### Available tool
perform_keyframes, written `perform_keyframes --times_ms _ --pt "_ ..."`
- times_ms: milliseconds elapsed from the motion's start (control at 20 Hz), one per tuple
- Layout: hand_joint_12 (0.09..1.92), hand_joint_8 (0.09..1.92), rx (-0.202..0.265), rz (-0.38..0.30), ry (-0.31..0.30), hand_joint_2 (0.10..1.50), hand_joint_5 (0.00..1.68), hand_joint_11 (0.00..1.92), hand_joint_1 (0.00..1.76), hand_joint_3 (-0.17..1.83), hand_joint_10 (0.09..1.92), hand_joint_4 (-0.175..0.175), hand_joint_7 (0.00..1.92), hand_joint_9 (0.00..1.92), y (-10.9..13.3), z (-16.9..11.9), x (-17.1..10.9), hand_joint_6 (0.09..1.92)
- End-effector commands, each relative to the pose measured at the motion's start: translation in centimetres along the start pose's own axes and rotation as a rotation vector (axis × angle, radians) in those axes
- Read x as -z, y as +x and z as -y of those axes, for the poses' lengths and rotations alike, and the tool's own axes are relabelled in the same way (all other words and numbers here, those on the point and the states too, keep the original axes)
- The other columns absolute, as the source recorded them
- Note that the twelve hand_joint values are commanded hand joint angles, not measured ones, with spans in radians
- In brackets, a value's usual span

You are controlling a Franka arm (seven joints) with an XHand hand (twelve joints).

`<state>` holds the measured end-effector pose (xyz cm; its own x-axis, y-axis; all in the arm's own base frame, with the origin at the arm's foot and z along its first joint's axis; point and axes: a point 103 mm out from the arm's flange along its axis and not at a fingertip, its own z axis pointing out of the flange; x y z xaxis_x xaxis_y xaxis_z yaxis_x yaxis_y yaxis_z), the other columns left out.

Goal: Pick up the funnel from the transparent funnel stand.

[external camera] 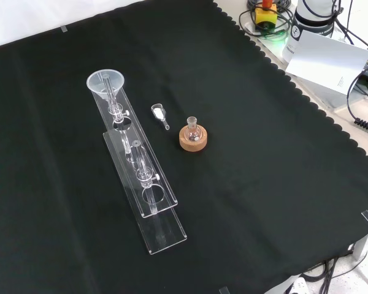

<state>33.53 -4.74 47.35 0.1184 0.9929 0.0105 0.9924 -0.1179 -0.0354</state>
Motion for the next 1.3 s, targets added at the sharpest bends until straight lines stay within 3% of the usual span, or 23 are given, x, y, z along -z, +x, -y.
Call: perform_keyframes --times_ms 50,250,450,700,850,900,950,1150,1300 --pt "1.16 0.21 0.037 -0.027 -0.009 1.15 0.17 0.00 0.08 0.29 0.62 -0.008 0.11 0.09 -2.6 -5.4 -1.1 0.09" --pt "1.25 0.44 0.064 -0.051 -0.025 1.08 0.18 0.00 0.20 0.24 0.67 -0.008 0.06 0.14 -3.6 -9.1 -1.4 0.09" --pt "1.29 0.52 0.096 -0.052 -0.012 1.03 0.18 0.00 0.28 0.21 0.69 -0.010 0.04 0.17 -2.0 -11.6 -2.5 0.09" --pt "1.34 0.57 0.123 -0.038 0.054 0.96 0.16 0.00 0.37 0.19 0.71 -0.017 0.02 0.20 -1.1 -14.8 -4.6 0.09" --pt "1.38 0.60 0.163 0.004 0.111 0.91 0.14 0.00 0.40 0.17 0.72 -0.025 0.02 0.23 -0.2 -16.1 -5.7 0.09" --pt "1.39 0.60 0.096 0.071 0.111 0.90 0.14 0.00 0.42 0.17 0.72 -0.027 0.01 0.24 0.0 -16.6 -6.1 0.09" --pt "1.40 0.60 0.114 0.059 0.157 0.89 0.13 0.00 0.43 0.16 0.72 -0.028 0.01 0.24 0.5 -17.0 -6.7 0.09" --pt "1.43 0.54 0.177 0.037 0.239 0.87 0.10 0.00 0.45 0.16 0.72 -0.025 0.00 0.24 2.4 -18.4 -9.2 0.09" --pt "1.43 0.53 0.205 0.053 0.259 0.87 0.10 0.00 0.46 0.16 0.72 -0.025 0.00 0.23 3.3 -19.3 -10.6 0.09"
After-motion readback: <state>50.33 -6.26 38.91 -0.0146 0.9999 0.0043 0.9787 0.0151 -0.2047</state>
